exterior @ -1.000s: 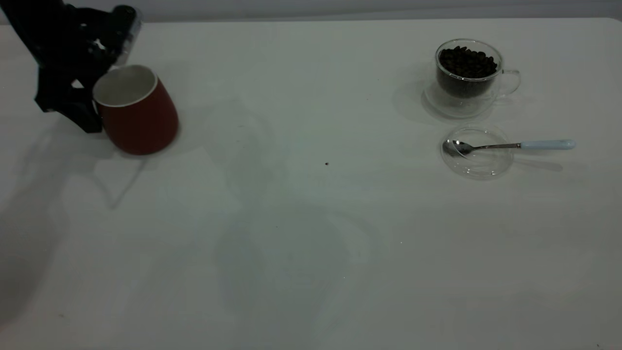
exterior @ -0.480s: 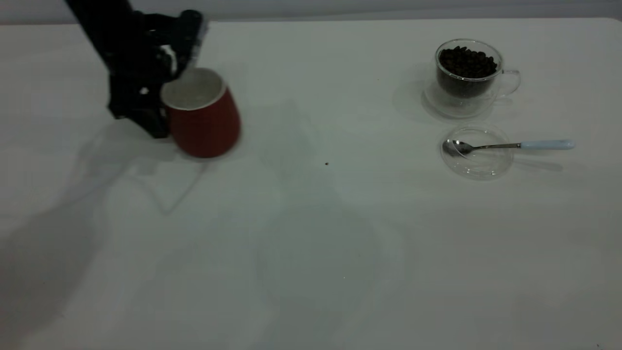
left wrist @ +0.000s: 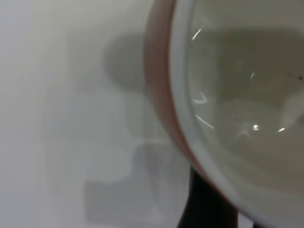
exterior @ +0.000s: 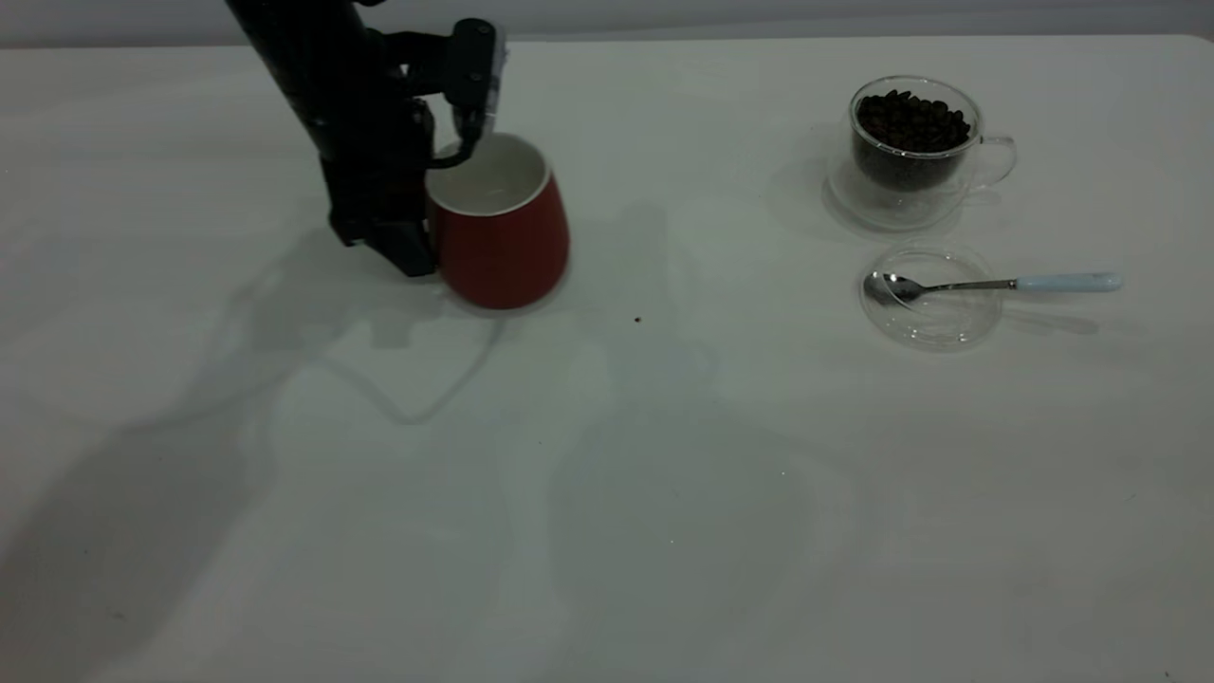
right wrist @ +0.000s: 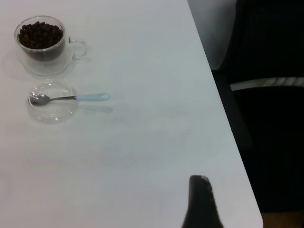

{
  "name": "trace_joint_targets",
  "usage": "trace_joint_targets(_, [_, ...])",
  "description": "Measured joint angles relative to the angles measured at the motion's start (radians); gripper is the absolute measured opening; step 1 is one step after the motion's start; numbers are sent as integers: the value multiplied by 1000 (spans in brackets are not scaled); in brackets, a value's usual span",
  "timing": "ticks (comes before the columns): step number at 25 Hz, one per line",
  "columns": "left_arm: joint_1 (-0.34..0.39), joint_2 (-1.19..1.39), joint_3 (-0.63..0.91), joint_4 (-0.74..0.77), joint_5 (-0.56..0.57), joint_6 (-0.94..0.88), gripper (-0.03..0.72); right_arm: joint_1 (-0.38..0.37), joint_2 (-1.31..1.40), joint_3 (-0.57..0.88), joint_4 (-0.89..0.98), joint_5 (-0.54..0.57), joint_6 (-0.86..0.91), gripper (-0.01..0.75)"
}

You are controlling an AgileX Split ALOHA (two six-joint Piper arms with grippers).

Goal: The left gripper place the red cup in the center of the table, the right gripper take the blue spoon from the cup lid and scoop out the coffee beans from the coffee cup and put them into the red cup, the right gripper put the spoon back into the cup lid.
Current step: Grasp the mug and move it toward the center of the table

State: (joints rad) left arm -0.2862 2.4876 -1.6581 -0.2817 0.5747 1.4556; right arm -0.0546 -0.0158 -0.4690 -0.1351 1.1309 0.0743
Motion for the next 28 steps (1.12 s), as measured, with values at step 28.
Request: trace_joint_targets(28, [-28,-140,0,26,55,-82,587,0,0,0,0,0,0,565])
